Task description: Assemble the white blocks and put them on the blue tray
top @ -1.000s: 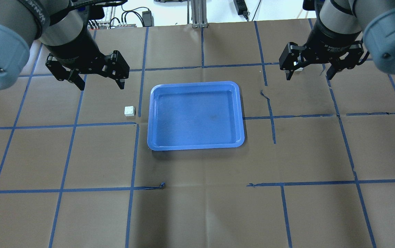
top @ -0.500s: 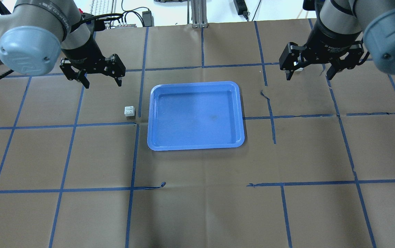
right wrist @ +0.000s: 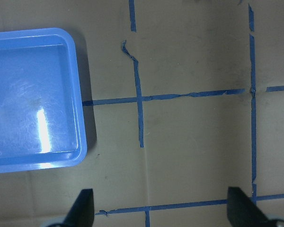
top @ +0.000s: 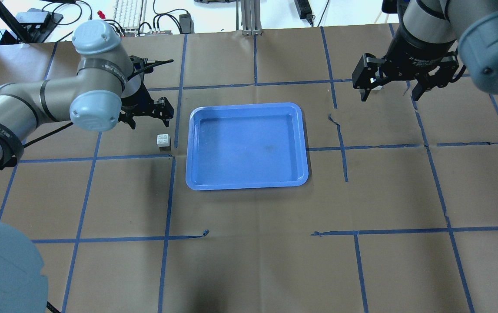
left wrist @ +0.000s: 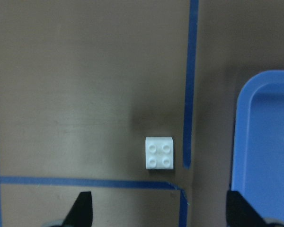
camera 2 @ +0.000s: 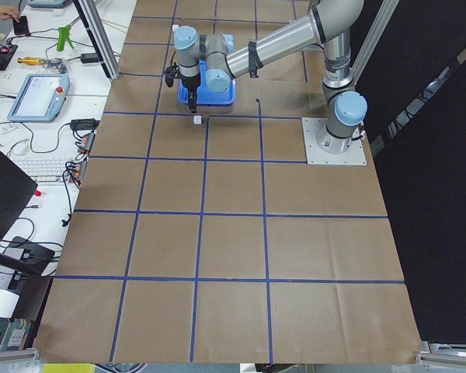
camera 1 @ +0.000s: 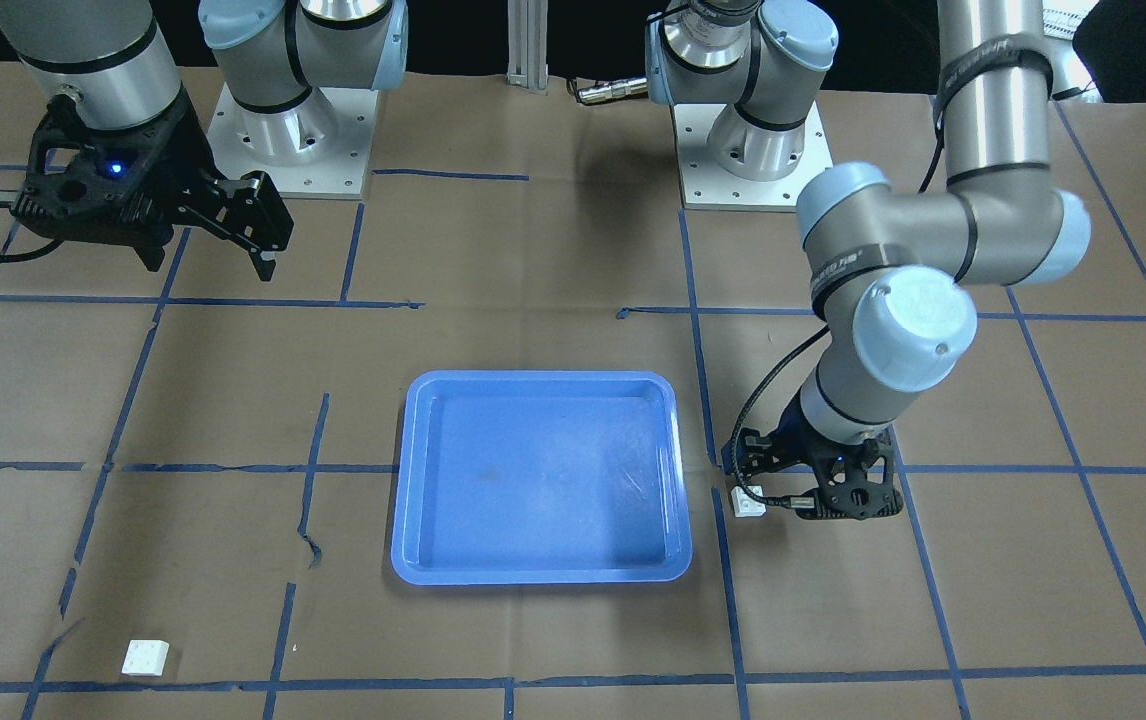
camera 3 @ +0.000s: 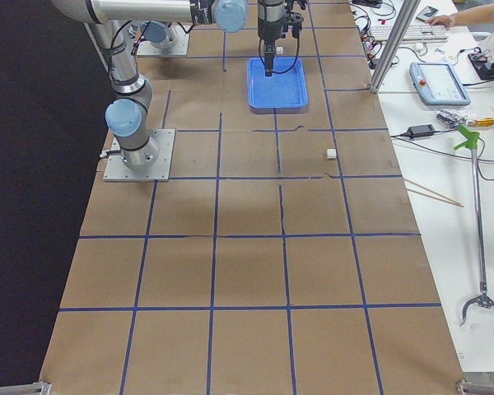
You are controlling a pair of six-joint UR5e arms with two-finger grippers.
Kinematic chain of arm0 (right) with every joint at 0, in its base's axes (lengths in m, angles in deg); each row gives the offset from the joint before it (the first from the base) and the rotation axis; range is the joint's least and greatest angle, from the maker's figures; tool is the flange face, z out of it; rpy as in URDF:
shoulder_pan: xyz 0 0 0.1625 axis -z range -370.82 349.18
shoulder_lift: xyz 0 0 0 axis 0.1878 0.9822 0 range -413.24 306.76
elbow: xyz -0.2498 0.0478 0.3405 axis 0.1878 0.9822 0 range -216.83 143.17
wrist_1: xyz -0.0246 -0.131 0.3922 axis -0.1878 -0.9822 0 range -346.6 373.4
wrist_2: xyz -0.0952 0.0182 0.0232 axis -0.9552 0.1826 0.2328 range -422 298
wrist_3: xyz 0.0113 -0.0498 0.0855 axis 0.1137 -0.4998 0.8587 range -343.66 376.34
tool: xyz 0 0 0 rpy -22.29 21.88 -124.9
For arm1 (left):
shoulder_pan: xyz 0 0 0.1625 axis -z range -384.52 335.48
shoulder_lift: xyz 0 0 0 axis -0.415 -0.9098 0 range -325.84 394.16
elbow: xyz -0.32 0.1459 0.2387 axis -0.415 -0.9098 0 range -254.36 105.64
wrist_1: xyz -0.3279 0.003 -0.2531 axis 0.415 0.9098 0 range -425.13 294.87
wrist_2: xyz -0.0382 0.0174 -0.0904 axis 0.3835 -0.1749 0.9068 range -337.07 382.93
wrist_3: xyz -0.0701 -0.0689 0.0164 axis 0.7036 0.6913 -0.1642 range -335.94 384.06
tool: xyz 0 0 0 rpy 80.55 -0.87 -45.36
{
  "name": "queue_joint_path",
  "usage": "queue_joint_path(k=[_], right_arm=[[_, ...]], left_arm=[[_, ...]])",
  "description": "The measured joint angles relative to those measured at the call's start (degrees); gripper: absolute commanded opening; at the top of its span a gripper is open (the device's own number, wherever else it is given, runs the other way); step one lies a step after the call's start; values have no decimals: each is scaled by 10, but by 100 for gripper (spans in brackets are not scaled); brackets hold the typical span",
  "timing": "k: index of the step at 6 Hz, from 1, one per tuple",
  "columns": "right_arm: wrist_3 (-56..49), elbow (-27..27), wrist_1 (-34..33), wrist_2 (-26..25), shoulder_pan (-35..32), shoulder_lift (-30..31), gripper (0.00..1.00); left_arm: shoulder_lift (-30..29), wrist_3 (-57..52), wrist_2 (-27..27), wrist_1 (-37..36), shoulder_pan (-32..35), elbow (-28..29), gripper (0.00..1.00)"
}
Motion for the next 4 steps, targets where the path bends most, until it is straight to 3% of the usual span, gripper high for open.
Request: queue_joint_path(k=[1,2,3,4], right_arm=[[0,0,0,0,0,0,100],[0,0,0,0,0,0,100],[0,0,0,0,0,0,100],[0,0,0,0,0,0,100]], left_arm=[[-25,0,0,-47,-1,-18,99],[-40,0,2,-66,-1,-24,86],[-46,0,3,-71,-1,-27,49],[-48,-1,4,-72,-1,-28,31]])
